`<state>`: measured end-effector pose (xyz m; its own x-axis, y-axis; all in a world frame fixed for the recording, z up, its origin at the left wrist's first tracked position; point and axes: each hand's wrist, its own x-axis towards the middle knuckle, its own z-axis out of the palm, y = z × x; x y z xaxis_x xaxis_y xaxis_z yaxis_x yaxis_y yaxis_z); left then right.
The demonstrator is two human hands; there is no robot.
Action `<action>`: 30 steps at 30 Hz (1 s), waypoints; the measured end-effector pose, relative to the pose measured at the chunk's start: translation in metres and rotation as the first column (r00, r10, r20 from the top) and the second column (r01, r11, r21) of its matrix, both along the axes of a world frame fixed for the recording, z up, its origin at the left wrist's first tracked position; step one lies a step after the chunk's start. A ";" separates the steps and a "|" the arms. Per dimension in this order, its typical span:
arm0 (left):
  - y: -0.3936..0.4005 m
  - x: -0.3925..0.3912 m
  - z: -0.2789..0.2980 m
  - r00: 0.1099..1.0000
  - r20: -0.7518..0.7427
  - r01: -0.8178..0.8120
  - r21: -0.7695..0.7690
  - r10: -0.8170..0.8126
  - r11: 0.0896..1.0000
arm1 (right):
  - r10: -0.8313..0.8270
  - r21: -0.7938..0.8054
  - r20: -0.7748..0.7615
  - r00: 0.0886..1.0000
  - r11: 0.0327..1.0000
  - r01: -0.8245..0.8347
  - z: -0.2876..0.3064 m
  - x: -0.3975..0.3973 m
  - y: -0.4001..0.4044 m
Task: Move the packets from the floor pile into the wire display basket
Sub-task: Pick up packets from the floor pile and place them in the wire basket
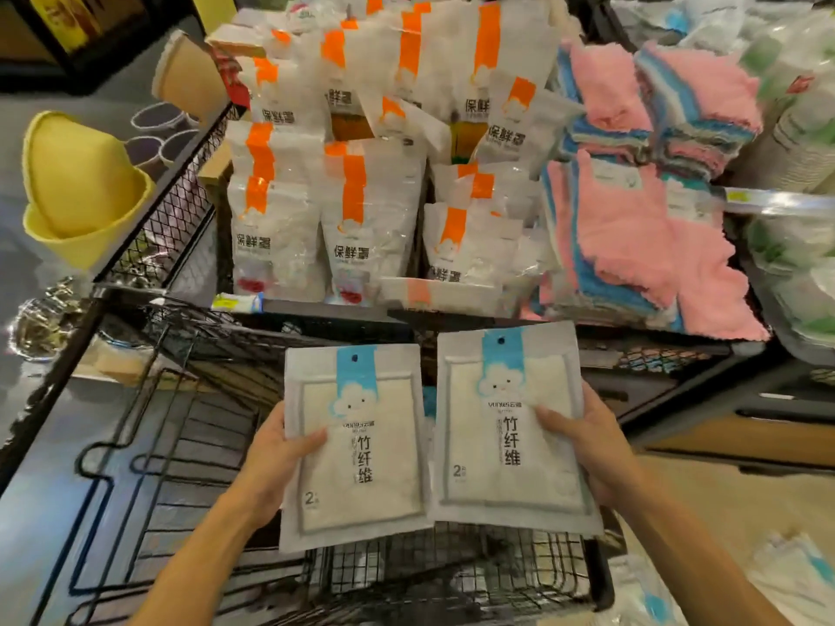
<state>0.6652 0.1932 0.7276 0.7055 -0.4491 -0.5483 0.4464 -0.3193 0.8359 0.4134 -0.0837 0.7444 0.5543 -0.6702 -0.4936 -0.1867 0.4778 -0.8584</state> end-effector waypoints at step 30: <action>0.002 0.076 -0.246 0.928 0.311 0.004 0.540 -0.204 0.842 | 0.038 -0.257 -0.675 0.737 0.924 -0.283 -0.232 0.114 0.076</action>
